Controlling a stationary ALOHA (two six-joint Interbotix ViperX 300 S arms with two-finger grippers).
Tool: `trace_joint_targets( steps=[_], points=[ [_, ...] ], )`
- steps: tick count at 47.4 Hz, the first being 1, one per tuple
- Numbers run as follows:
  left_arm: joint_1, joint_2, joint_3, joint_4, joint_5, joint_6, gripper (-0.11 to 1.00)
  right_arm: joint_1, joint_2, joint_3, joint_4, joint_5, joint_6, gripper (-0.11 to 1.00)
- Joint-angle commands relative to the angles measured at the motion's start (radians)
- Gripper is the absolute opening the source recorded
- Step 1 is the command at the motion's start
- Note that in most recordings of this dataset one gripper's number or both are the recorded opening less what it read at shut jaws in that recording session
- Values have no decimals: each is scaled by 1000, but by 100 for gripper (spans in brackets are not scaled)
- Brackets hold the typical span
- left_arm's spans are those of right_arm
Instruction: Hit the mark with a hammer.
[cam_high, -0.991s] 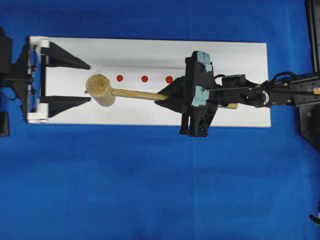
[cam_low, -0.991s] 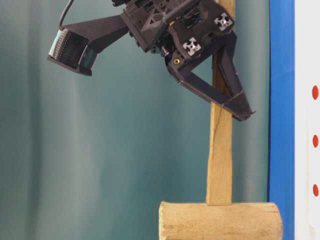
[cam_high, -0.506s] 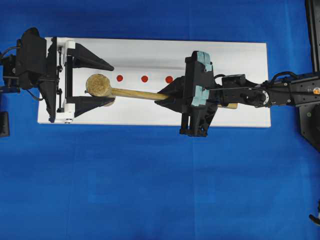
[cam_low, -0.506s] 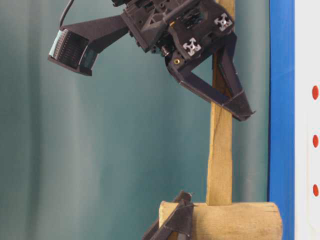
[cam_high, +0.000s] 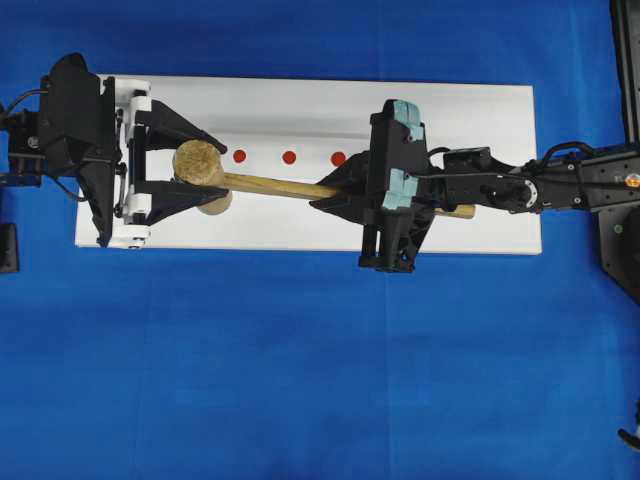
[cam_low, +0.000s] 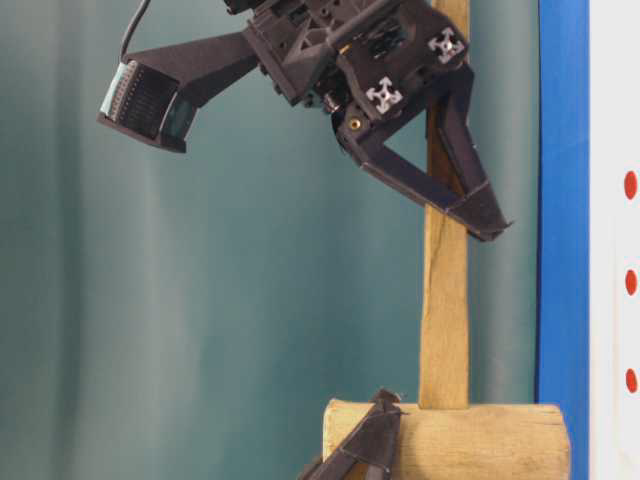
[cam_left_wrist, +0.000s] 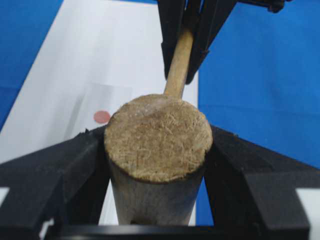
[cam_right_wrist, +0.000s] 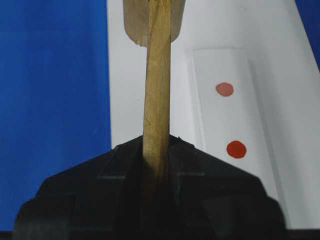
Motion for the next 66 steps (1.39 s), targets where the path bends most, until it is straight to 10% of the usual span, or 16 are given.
trace_joint_targets(
  steps=[1, 27, 43, 48, 57, 66],
  points=[
    [5, -12, -17, -2, -9, -6, 48, 6, -20, -26, -5, -2, -3, 2],
    [5, -14, -17, -2, -9, -9, 48, 5, -29, -17, -12, 12, -3, 4],
    [5, -25, -15, -2, -9, -12, 48, 26, -80, 25, -12, -40, -2, 90],
    [8, -25, -18, -5, -6, -35, 48, 32, -89, 29, -12, -63, -3, 91],
    [14, -28, -26, -6, -3, -222, 48, 41, -91, 23, -54, -67, -25, 91],
    [14, -38, -23, -5, 9, -578, 48, 41, -91, 21, -84, -75, -66, 91]
  ],
)
